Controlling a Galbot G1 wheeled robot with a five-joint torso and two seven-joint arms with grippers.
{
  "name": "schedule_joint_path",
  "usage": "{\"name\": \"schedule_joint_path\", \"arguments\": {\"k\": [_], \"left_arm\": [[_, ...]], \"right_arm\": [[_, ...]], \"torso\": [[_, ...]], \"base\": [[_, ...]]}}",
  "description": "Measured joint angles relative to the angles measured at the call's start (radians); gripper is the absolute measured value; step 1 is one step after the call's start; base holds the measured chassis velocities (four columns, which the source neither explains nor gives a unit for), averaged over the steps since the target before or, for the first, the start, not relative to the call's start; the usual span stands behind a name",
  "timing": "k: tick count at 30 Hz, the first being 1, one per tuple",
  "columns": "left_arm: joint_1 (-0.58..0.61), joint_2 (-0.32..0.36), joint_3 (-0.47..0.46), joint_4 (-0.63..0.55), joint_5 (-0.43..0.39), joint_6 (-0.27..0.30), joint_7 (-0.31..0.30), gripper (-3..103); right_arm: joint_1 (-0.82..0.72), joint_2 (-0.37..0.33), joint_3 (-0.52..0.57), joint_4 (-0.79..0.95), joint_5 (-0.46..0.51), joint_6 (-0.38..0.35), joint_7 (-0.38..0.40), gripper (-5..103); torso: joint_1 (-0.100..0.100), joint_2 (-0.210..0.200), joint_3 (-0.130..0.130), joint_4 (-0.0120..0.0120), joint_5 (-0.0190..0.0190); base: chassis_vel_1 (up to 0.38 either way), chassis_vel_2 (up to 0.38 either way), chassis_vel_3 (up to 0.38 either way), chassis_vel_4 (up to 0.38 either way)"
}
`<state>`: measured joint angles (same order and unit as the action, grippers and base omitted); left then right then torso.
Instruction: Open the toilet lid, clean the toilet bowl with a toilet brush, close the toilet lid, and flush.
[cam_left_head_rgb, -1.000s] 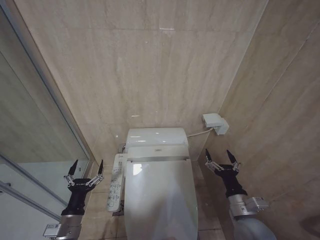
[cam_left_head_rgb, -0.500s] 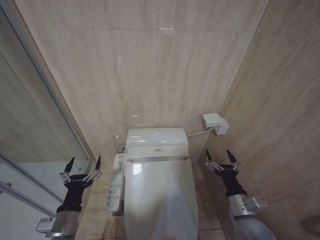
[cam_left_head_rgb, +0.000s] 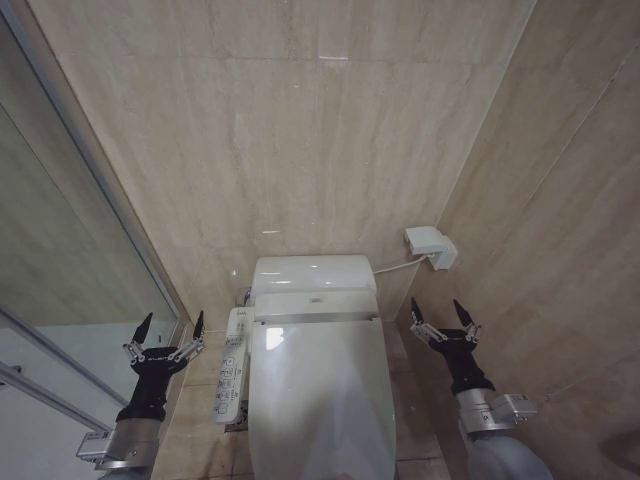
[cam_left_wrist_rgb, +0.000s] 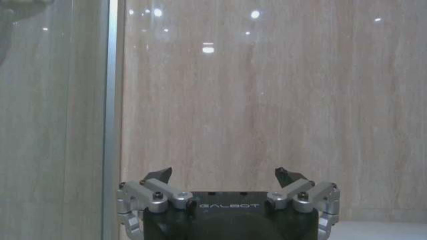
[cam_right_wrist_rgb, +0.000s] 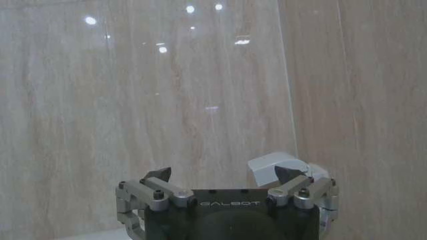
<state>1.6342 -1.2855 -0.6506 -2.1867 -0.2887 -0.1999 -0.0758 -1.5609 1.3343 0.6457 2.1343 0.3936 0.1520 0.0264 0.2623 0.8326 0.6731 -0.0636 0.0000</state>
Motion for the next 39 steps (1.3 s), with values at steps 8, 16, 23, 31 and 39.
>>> {"name": "schedule_joint_path", "arguments": {"k": [8, 16, 23, 31, 39], "left_arm": [[0.0, -0.002, -0.001, 0.002, 0.023, 0.019, 0.0, 100], [0.0, -0.002, -0.002, 0.001, 0.025, 0.021, 0.0, 100], [0.0, -0.002, -0.001, 0.001, 0.025, 0.021, 0.0, 100], [0.0, -0.002, -0.001, 0.001, 0.025, 0.021, 0.0, 100], [0.001, -0.002, -0.001, 0.001, 0.025, 0.021, 0.0, 100]], "right_arm": [[0.0, 0.0, 0.0, 0.0, 0.0, 0.0, 0.0, 100], [0.0, 0.0, 0.0, 0.0, 0.0, 0.0, 0.0, 100], [0.0, 0.0, 0.0, 0.0, 0.0, 0.0, 0.0, 100], [0.0, 0.0, 0.0, 0.0, 0.0, 0.0, 0.0, 100], [0.0, 0.0, 0.0, 0.0, 0.0, 0.0, 0.0, 100]], "torso": [[0.0, 0.0, 0.0, 0.0, 0.0], [0.0, 0.0, 0.0, 0.0, 0.0], [0.0, 0.0, 0.0, 0.0, 0.0], [0.0, 0.0, 0.0, 0.0, 0.0], [0.0, 0.0, 0.0, -0.0001, 0.0001]], "base": [[0.0, 0.0, 0.0, 0.0], [0.0, 0.0, 0.0, 0.0], [0.0, 0.0, 0.0, 0.0], [0.0, 0.0, 0.0, 0.0], [0.129, -0.123, -0.125, 0.122]]}}
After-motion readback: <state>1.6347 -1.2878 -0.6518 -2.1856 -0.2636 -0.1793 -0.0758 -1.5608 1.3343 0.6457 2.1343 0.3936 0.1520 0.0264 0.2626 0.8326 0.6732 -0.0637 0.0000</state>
